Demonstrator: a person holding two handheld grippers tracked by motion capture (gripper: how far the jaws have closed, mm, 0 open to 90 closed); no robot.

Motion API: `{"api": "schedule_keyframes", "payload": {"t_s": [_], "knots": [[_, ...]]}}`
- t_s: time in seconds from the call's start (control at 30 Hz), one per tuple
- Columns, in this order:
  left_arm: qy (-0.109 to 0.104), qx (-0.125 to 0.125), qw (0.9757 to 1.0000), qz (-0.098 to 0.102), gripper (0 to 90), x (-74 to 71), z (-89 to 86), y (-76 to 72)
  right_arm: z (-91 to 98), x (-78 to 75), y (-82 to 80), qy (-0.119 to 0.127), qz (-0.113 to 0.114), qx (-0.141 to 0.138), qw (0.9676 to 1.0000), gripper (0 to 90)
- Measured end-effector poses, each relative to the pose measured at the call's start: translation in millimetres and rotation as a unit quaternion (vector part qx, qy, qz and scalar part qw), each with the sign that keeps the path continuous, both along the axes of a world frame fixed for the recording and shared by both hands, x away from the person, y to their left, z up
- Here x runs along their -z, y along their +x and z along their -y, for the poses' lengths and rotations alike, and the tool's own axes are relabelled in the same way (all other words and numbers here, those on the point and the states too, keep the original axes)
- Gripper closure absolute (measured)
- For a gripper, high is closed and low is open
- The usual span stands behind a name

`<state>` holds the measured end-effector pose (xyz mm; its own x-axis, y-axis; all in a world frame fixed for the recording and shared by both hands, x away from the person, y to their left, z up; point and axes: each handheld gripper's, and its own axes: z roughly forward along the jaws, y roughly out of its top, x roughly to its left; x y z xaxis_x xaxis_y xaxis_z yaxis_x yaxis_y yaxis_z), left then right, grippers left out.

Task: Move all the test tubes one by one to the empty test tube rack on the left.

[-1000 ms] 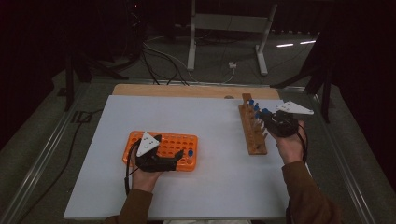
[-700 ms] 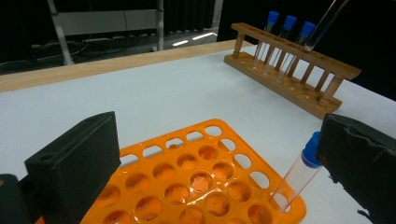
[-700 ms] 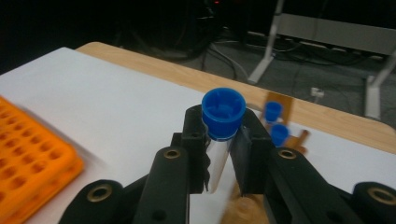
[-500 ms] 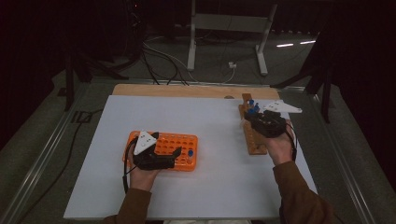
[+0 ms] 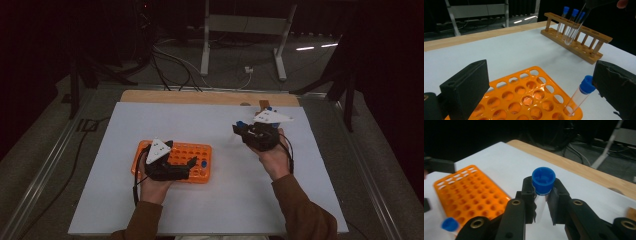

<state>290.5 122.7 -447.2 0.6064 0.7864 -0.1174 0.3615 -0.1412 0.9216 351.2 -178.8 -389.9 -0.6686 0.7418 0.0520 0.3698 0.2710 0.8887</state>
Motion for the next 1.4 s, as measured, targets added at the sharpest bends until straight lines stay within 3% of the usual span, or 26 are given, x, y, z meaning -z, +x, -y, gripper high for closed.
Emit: {"api": "schedule_keyframes", "payload": {"t_s": [0.43, 0.8, 1.13, 1.4], "knots": [[0.027, -0.003, 0.9995, 0.014, 5.6, -3.4, 3.3, -1.3, -49.7, -5.0, -9.4, -0.010, -0.005, -0.064, 0.9979, 77.0], [0.036, 0.004, 0.9990, 0.024, 17.9, -5.4, 3.3, -3.3, -81.0, -3.7, -19.3, -0.005, -0.012, -0.106, 0.9942, 76.9], [0.039, 0.027, 0.9980, 0.041, 54.8, -7.8, 5.3, -7.6, -103.7, 0.7, -27.5, -0.008, -0.021, -0.135, 0.9906, 76.8], [0.047, 0.044, 0.9967, 0.049, 75.9, -6.6, 4.9, -8.9, -109.4, 2.2, -29.2, -0.008, -0.028, -0.143, 0.9893, 76.8]]}}
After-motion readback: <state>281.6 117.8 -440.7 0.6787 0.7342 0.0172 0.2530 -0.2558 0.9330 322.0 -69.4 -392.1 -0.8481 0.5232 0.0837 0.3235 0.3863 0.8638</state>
